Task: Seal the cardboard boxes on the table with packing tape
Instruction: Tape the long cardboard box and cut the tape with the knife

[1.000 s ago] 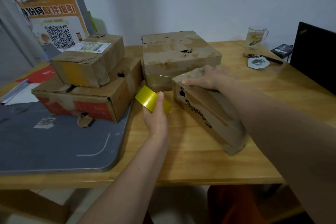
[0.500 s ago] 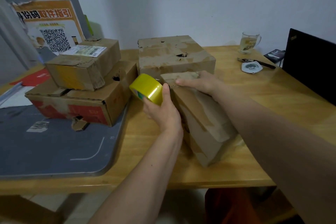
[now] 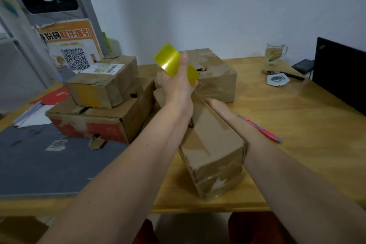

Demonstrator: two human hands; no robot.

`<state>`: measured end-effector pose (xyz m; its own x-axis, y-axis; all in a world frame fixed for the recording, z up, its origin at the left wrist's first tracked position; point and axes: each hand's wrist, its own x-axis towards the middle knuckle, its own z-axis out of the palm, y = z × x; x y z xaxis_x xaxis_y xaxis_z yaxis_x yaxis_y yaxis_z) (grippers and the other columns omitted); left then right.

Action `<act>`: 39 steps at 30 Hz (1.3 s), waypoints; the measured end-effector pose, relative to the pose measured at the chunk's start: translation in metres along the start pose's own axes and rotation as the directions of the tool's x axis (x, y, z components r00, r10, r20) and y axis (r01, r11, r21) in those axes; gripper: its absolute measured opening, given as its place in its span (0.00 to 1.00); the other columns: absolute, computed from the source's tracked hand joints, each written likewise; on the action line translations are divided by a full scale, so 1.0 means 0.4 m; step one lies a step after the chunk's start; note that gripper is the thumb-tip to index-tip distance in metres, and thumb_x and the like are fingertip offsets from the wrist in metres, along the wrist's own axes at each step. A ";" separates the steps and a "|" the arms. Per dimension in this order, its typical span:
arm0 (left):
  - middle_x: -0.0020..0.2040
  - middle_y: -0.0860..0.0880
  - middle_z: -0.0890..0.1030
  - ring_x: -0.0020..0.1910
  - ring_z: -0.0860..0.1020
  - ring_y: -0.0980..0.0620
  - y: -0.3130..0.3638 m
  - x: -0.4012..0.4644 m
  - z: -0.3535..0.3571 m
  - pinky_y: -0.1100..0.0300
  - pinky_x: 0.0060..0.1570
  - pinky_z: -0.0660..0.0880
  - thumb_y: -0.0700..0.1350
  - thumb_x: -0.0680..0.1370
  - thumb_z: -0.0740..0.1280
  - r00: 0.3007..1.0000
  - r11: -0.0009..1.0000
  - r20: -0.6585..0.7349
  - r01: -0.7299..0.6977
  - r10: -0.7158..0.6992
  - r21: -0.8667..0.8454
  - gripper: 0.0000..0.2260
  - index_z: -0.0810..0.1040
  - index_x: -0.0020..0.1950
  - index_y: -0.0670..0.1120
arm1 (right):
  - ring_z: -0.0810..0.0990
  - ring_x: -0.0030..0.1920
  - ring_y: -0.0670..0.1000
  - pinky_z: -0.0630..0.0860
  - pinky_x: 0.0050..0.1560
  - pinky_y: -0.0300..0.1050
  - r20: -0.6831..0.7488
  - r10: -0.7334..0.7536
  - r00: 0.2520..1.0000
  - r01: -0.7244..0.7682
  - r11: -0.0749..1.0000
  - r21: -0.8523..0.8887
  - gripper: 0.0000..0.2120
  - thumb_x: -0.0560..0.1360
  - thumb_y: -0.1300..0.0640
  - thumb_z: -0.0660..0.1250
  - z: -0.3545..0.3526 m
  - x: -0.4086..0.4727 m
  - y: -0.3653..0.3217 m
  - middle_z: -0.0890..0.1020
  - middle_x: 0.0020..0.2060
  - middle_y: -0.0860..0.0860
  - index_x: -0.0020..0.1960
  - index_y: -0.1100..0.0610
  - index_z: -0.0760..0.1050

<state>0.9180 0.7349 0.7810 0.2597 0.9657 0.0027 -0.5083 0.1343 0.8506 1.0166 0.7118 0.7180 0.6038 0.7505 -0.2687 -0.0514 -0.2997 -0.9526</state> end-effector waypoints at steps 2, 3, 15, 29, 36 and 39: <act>0.44 0.52 0.79 0.43 0.78 0.54 -0.007 -0.004 0.016 0.52 0.47 0.80 0.50 0.77 0.72 0.999 0.999 0.019 0.027 -0.027 -0.020 0.06 0.75 0.47 0.53 | 0.75 0.56 0.58 0.67 0.42 0.42 -0.128 -0.179 0.975 0.175 0.984 -0.041 0.12 0.80 0.62 0.55 -0.012 0.002 0.004 0.78 0.57 0.60 0.57 0.65 0.74; 0.43 0.53 0.80 0.42 0.79 0.54 -0.005 -0.004 0.016 0.53 0.45 0.81 0.50 0.77 0.73 1.000 1.000 0.007 -0.018 0.018 -0.022 0.07 0.76 0.47 0.53 | 0.76 0.49 0.53 0.68 0.37 0.38 -0.242 -0.257 0.936 0.266 0.964 0.008 0.11 0.79 0.62 0.57 -0.024 -0.004 0.002 0.78 0.52 0.56 0.56 0.65 0.74; 0.45 0.60 0.80 0.40 0.79 0.68 -0.014 0.060 -0.112 0.58 0.50 0.79 0.51 0.77 0.72 0.917 0.929 -0.167 -0.339 0.362 0.150 0.08 0.75 0.52 0.59 | 0.71 0.62 0.57 0.71 0.63 0.53 0.210 -0.576 0.790 0.552 0.520 -0.653 0.14 0.76 0.66 0.56 0.012 0.014 -0.088 0.78 0.56 0.56 0.44 0.51 0.75; 0.57 0.41 0.79 0.53 0.79 0.47 -0.035 0.074 -0.086 0.49 0.58 0.76 0.54 0.76 0.73 0.935 0.891 -0.088 -0.296 0.345 0.346 0.08 0.73 0.45 0.57 | 0.77 0.47 0.58 0.75 0.47 0.49 0.470 -0.343 0.813 0.543 0.157 -0.825 0.12 0.76 0.67 0.55 0.008 0.053 -0.157 0.79 0.43 0.57 0.43 0.61 0.77; 0.56 0.43 0.79 0.53 0.79 0.49 -0.034 0.082 -0.090 0.47 0.61 0.75 0.55 0.76 0.72 0.937 0.900 -0.127 -0.265 0.325 0.346 0.08 0.74 0.48 0.57 | 0.68 0.29 0.50 0.64 0.33 0.45 0.351 -0.367 0.862 0.507 0.632 -0.585 0.17 0.76 0.54 0.64 0.020 0.034 -0.120 0.69 0.28 0.53 0.30 0.59 0.68; 0.57 0.44 0.79 0.54 0.79 0.49 -0.036 0.079 -0.093 0.46 0.61 0.75 0.56 0.76 0.72 0.941 0.899 -0.115 -0.260 0.318 0.353 0.08 0.75 0.49 0.58 | 0.76 0.34 0.50 0.73 0.38 0.43 0.301 -0.309 0.902 0.419 0.792 -0.444 0.15 0.73 0.50 0.72 0.017 0.025 -0.115 0.78 0.34 0.54 0.39 0.63 0.79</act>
<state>0.9027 0.7717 0.7493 -0.0119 0.9771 0.2125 -0.2343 -0.2093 0.9494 1.0196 0.7372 0.7581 0.3216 0.9468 0.0093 0.5654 -0.1842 -0.8040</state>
